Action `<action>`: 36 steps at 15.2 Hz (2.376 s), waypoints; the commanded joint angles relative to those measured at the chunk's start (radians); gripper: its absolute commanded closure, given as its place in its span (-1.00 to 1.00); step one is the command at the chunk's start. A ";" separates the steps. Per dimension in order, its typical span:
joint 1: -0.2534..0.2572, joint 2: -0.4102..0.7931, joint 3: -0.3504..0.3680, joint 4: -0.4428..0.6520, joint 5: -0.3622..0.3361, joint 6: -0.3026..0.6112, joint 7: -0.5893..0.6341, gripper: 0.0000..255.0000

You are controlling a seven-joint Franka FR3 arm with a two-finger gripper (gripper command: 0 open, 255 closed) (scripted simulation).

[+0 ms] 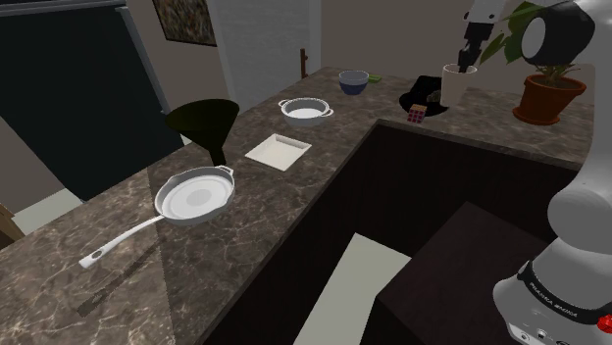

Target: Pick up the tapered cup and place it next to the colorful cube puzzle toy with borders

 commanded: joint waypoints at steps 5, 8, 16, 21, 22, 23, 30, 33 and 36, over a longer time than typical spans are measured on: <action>0.013 -0.022 -0.002 -0.120 -0.003 0.097 -0.012 1.00; 0.018 -0.025 -0.002 -0.165 -0.002 0.139 -0.017 1.00; 0.026 -0.017 0.000 -0.260 0.002 0.240 -0.028 1.00; 0.027 -0.011 0.001 -0.284 0.004 0.269 -0.031 1.00; 0.027 -0.011 0.001 -0.284 0.004 0.269 -0.031 1.00; 0.027 -0.011 0.001 -0.284 0.004 0.269 -0.031 1.00; 0.027 -0.011 0.001 -0.283 0.004 0.269 -0.031 -1.00; 0.023 -0.010 0.000 -0.248 0.003 0.235 -0.029 -1.00; 0.007 0.006 0.000 -0.128 0.002 0.132 -0.021 -1.00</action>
